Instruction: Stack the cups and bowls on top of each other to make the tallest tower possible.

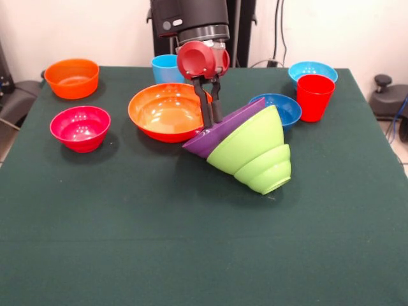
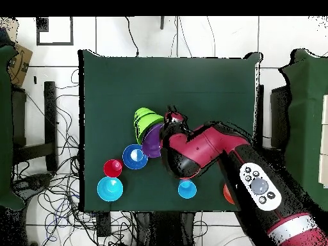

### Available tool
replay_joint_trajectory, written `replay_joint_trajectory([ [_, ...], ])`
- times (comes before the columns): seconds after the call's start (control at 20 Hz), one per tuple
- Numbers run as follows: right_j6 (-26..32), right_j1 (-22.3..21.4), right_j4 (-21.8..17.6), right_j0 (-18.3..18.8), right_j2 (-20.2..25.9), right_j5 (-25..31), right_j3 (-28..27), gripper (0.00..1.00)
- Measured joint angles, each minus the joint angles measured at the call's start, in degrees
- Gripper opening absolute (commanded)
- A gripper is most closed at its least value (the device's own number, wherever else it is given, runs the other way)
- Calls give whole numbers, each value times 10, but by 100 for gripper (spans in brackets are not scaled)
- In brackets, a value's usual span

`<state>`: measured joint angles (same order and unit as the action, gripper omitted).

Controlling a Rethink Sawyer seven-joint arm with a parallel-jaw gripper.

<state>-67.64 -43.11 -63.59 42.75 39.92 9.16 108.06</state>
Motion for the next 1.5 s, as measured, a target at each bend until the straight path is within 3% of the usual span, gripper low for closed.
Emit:
replay_joint_trajectory([
  [0.6, 0, 27, 0, 0, 0, 65, 0, 100],
  [1.5, 0, 33, 0, 0, 12, 71, 0, 100],
])
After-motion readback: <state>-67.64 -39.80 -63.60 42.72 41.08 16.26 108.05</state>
